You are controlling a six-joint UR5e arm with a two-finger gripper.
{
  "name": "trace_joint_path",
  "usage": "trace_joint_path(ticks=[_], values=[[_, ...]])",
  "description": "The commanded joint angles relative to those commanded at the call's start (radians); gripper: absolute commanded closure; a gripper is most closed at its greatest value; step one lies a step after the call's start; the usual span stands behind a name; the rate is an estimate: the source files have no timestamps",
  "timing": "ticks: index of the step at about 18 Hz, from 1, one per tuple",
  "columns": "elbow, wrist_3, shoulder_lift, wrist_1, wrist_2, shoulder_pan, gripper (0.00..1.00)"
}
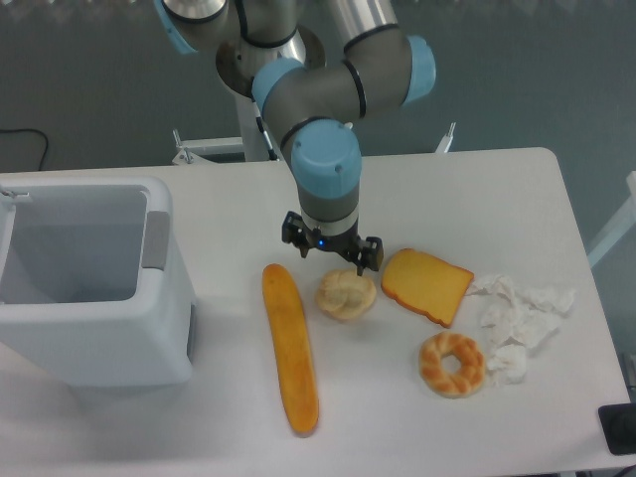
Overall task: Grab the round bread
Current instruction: 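Lower the open gripper down over the small round pale bun, then close the gripper fingers around the round bun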
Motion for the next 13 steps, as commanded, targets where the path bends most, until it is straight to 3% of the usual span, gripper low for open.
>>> trace_joint_path(ticks=[13], values=[[0.043, -0.022, -0.071, 0.035, -0.060, 0.052, 0.00]])
